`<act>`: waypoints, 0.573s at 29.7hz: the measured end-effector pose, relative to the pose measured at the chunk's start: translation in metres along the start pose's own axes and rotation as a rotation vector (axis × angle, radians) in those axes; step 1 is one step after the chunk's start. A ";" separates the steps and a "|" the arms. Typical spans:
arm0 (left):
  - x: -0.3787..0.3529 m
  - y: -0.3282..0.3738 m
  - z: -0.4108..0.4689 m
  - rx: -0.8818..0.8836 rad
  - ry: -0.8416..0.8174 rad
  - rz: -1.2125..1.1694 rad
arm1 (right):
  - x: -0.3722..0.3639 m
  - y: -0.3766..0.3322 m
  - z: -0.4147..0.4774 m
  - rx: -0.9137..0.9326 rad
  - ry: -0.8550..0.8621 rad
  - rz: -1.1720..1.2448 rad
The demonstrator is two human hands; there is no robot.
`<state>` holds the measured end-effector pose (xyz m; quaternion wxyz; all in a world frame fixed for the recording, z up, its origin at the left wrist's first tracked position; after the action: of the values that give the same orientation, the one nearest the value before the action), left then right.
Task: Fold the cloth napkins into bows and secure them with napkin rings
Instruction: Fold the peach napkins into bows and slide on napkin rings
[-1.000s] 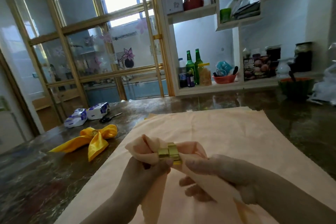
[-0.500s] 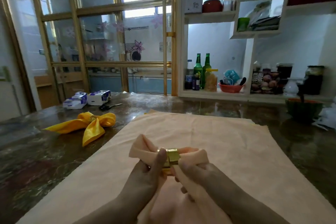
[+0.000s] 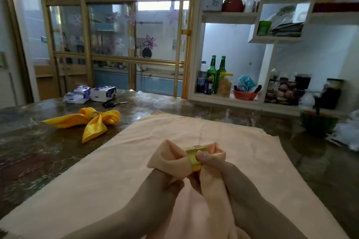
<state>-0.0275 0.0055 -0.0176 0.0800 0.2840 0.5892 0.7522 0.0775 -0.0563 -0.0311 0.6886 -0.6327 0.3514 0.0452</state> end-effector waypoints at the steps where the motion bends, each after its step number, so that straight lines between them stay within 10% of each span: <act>1: 0.000 -0.002 -0.001 -0.011 -0.014 0.010 | 0.002 -0.005 0.001 0.027 0.025 0.027; 7: 0.000 0.015 -0.009 0.001 -0.066 0.089 | 0.007 -0.024 0.001 0.139 0.064 -0.029; 17: 0.007 0.042 -0.008 0.048 -0.138 -0.477 | -0.011 -0.015 -0.009 0.130 -0.075 -0.402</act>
<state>-0.0285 -0.0100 0.0226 0.2885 0.1894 0.6503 0.6768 0.0730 -0.0628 -0.0118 0.7356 -0.6423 0.1944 -0.0924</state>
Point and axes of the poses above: each hand's wrist, its own z-axis towards the middle knuckle, its own x-axis out of the back of the hand, y = z × x, the point moved 9 cm from there along z, towards the middle knuckle, and after that the axes turned 11 degrees about x, right-handed, at the moved point
